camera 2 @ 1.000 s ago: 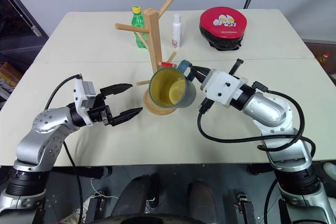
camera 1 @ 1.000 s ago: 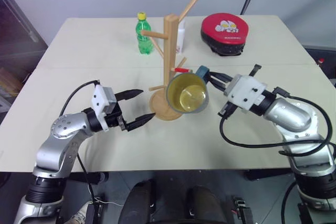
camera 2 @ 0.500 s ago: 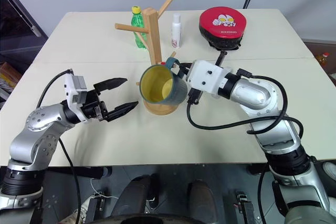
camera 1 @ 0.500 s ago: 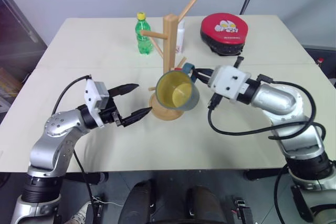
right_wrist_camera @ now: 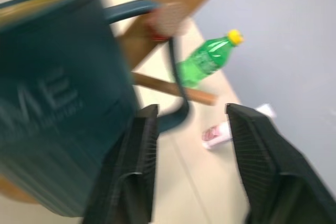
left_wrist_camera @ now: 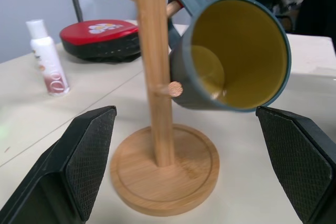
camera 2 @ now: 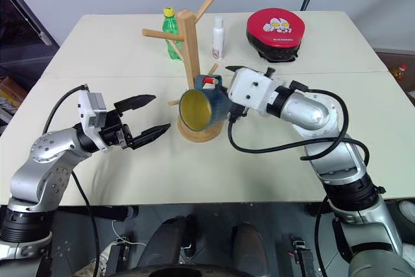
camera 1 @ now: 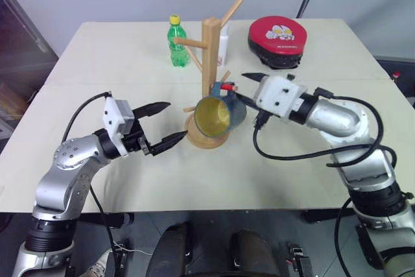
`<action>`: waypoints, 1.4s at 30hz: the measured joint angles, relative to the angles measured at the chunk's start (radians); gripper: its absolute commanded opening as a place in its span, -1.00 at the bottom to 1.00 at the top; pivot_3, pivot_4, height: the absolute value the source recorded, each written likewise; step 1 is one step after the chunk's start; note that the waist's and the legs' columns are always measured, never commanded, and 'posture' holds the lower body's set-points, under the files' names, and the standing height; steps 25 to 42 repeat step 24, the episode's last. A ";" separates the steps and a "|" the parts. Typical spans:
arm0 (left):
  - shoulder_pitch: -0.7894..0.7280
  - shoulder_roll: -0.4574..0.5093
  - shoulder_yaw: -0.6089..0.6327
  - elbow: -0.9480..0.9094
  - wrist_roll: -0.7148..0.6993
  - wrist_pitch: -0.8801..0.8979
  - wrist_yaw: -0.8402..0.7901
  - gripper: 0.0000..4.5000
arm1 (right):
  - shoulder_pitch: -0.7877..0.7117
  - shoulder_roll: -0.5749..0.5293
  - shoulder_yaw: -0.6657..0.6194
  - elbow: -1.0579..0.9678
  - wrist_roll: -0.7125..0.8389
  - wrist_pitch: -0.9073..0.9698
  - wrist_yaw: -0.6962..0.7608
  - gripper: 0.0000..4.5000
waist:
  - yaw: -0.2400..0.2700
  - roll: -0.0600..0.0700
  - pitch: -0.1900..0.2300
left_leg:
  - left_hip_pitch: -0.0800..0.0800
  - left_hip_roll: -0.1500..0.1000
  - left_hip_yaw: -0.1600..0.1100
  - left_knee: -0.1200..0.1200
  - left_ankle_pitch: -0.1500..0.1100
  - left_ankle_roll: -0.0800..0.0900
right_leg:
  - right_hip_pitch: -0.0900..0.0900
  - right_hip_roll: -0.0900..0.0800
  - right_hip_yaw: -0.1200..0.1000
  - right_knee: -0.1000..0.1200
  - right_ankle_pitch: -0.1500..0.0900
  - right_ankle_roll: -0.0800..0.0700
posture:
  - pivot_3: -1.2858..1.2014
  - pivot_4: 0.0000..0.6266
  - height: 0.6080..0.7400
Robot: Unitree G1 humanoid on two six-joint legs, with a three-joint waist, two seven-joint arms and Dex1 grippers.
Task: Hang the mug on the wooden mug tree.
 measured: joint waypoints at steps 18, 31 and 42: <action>0.057 -0.184 0.162 0.242 0.110 -0.005 0.409 1.00 | 0.497 0.287 -0.407 0.166 0.318 -0.102 -0.118 -0.16 | -0.006 -0.001 0.000 | 0.003 0.000 0.000 0.000 0.000 0.000 | 0.003 0.000 0.000 0.001 0.001 0.001 | 0.03 -0.52 1.00; 0.079 -0.194 0.176 0.243 0.132 -0.025 0.444 1.00 | 0.471 0.285 -0.408 0.214 0.347 -0.125 -0.123 -0.16 | -0.001 -0.001 0.000 | 0.003 0.000 0.000 0.000 0.000 0.000 | 0.003 -0.001 0.000 0.000 0.001 0.001 | 0.03 -0.52 1.00; 0.079 -0.194 0.176 0.243 0.132 -0.025 0.444 1.00 | 0.471 0.285 -0.408 0.214 0.347 -0.125 -0.123 -0.16 | -0.001 -0.001 0.000 | 0.003 0.000 0.000 0.000 0.000 0.000 | 0.003 -0.001 0.000 0.000 0.001 0.001 | 0.03 -0.52 1.00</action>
